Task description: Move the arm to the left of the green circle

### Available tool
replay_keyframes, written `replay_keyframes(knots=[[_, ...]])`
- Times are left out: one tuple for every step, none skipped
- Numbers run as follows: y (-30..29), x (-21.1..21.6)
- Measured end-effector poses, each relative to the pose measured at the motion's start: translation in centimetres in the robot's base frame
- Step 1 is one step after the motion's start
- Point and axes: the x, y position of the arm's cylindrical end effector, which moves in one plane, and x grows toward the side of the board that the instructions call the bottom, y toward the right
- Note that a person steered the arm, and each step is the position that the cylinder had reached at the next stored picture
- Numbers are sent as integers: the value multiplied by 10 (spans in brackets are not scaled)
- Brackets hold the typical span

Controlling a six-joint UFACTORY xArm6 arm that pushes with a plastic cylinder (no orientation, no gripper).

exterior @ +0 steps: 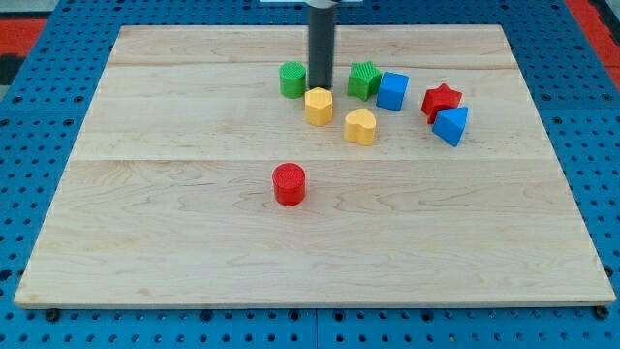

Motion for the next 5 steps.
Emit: replay_keyframes(knots=[[-5, -42], [-17, -79], [-84, -83], [-86, -43], [-81, -6]])
